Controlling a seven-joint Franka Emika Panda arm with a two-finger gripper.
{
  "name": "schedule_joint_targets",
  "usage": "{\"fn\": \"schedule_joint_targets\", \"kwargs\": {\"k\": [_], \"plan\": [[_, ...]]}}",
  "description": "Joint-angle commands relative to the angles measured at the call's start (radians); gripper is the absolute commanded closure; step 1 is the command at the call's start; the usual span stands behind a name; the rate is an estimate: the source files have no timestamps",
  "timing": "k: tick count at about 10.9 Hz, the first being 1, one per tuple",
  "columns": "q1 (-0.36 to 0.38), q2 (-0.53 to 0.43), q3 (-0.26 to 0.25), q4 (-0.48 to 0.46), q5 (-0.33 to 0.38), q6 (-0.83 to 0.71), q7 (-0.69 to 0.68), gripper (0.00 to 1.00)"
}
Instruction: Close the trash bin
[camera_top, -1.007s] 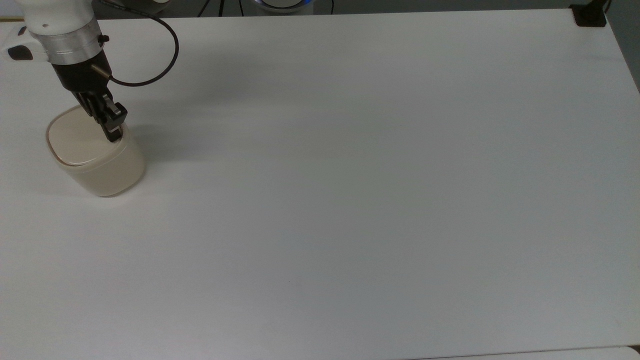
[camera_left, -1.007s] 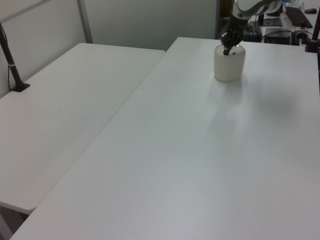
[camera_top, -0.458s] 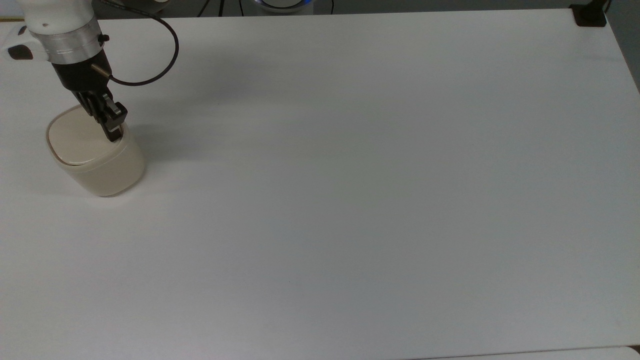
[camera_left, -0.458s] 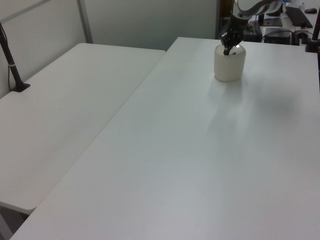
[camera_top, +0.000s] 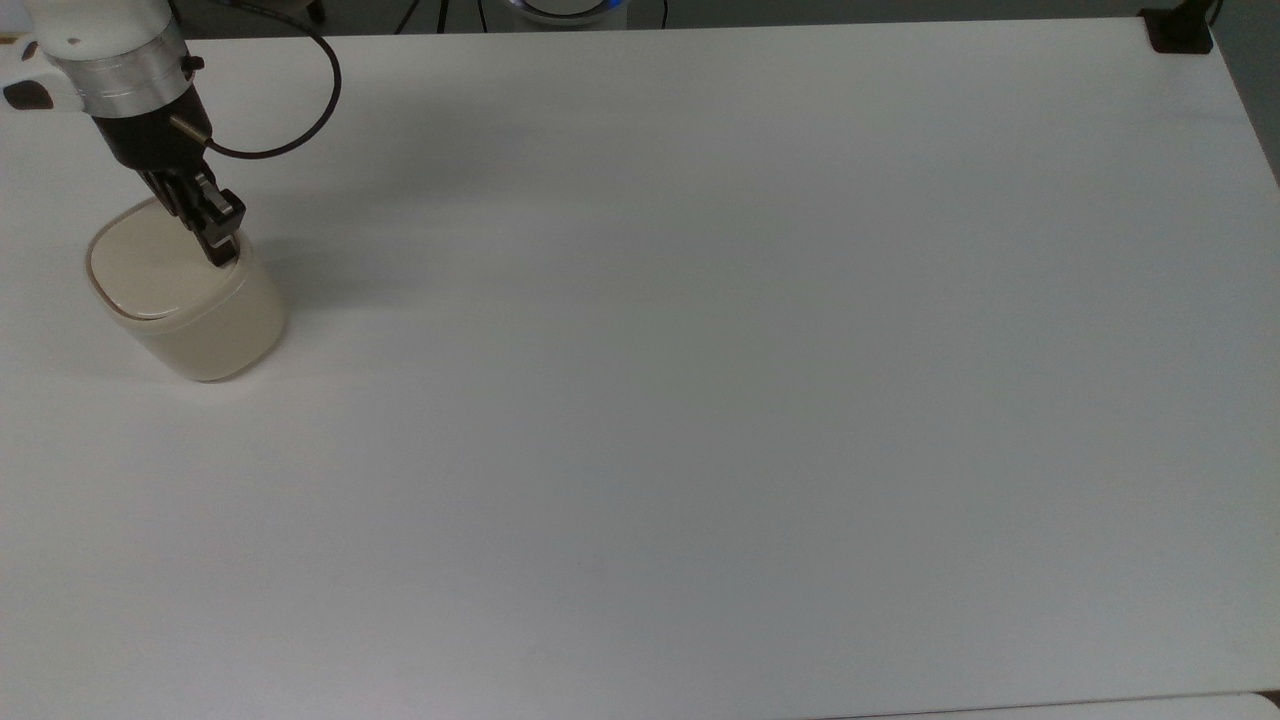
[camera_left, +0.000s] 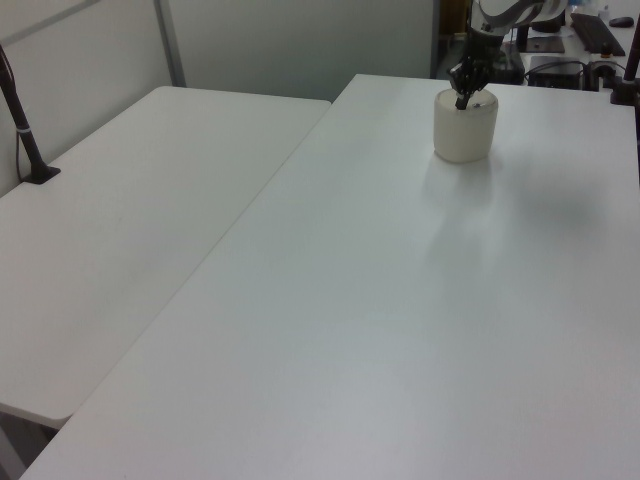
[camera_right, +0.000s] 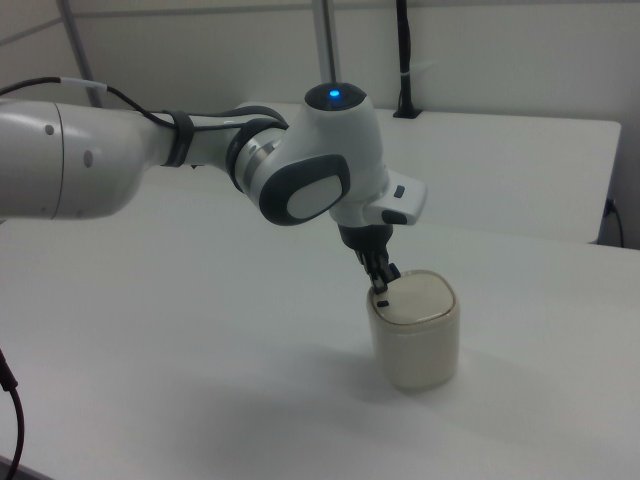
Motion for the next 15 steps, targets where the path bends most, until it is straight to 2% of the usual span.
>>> {"fn": "schedule_joint_targets", "kwargs": {"k": [1,3,4,5,6,7,8,9,13,14,15], "plan": [[0.017,-0.013,-0.022,0.038,-0.064,-0.131,-0.018,0.91],[0.02,-0.017,-0.021,0.092,-0.064,-0.185,-0.012,0.81],[0.038,-0.034,-0.021,0.112,-0.067,-0.219,-0.003,0.71],[0.051,-0.053,-0.018,0.114,-0.077,-0.237,-0.009,0.32],[0.066,-0.069,-0.006,0.12,-0.123,-0.262,-0.012,0.0],[0.101,-0.08,-0.003,0.153,-0.169,-0.311,-0.016,0.0],[0.116,-0.083,0.022,0.201,-0.183,-0.393,-0.021,0.0],[0.117,-0.096,0.068,0.236,-0.185,-0.458,-0.026,0.0],[0.106,-0.151,0.209,0.229,-0.182,-0.512,-0.067,0.0],[0.095,-0.171,0.235,0.215,-0.183,-0.506,-0.069,0.0],[0.089,-0.189,0.238,0.212,-0.183,-0.506,-0.084,0.0]]}}
